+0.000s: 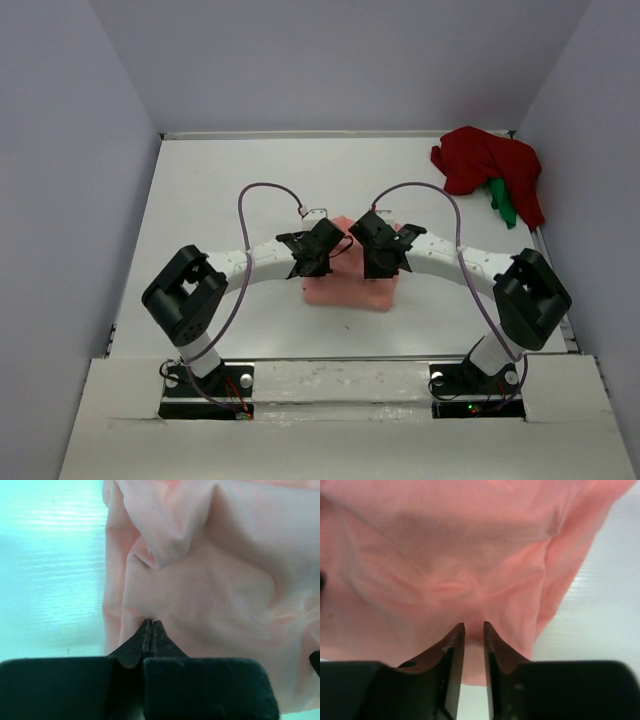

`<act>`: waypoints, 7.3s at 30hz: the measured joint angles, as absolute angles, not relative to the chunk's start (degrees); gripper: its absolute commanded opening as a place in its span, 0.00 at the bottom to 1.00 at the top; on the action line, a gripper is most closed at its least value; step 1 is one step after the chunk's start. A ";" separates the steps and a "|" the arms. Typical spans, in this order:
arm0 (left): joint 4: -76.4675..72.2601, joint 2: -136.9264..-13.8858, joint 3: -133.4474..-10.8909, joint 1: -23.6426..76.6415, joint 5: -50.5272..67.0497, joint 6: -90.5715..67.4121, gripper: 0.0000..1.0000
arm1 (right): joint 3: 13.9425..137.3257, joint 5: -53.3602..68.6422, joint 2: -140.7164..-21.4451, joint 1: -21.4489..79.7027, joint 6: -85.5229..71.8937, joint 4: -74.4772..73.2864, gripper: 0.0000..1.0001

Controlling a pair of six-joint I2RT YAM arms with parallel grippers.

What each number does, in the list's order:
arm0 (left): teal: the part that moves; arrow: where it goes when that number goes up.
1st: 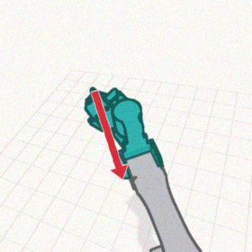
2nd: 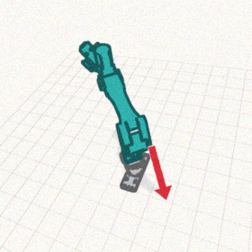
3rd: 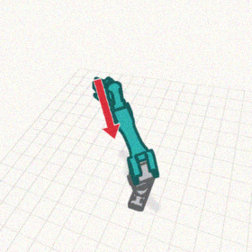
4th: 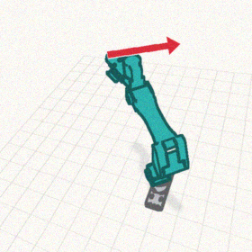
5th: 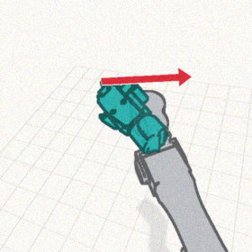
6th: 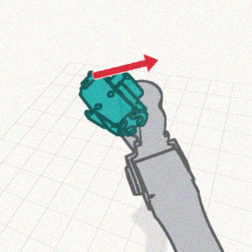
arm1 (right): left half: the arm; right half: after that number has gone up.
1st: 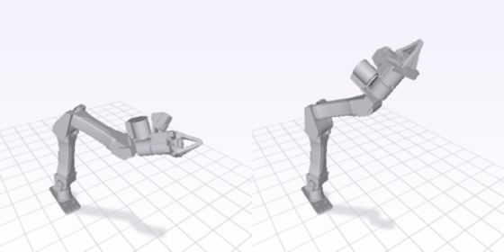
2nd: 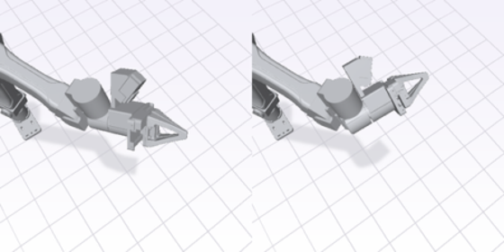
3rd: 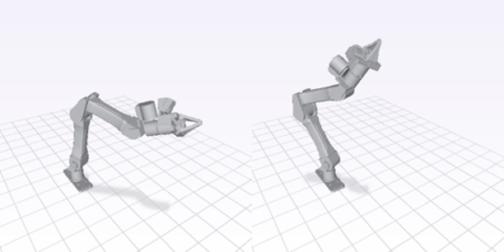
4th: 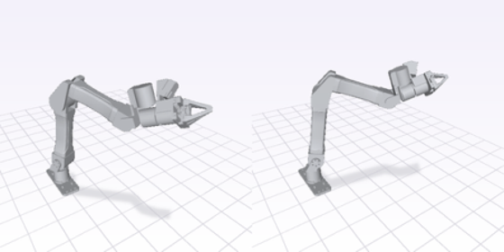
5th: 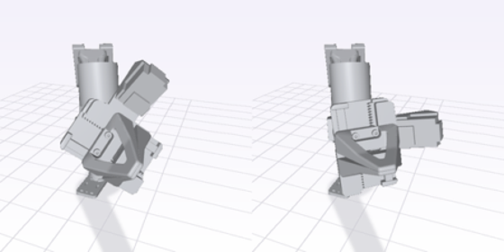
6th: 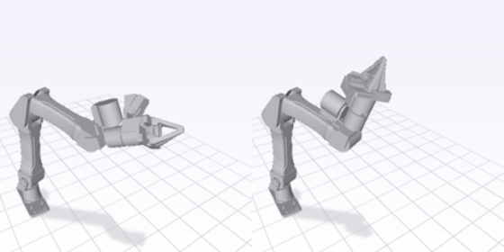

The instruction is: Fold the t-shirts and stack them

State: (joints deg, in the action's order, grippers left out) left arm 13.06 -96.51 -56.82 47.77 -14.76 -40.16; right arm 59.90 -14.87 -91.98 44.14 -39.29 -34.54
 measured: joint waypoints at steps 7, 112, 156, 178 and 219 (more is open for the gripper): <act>18.94 -92.23 -59.35 51.57 -20.12 -40.56 0.29 | 64.16 -20.93 -90.52 45.50 -40.03 -41.32 0.68; -4.29 -99.26 -56.53 26.00 20.05 -33.15 0.00 | 57.12 9.34 -91.85 19.57 -27.94 -20.60 0.00; 0.40 -112.64 -79.26 31.14 16.08 -24.91 0.00 | 67.42 -16.93 -92.44 24.03 -25.69 -29.43 0.00; 3.68 -124.66 -102.32 31.20 16.97 -20.05 0.00 | 77.23 -30.13 -105.97 25.67 -30.35 -34.70 0.00; 9.74 -118.28 -99.04 30.20 6.35 -16.82 0.93 | 75.99 -30.39 -99.61 24.95 -32.23 -39.11 0.52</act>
State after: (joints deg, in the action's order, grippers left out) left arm 9.74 -118.28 -99.04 30.20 6.35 -16.82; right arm 75.99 -30.39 -99.61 24.95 -32.23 -39.11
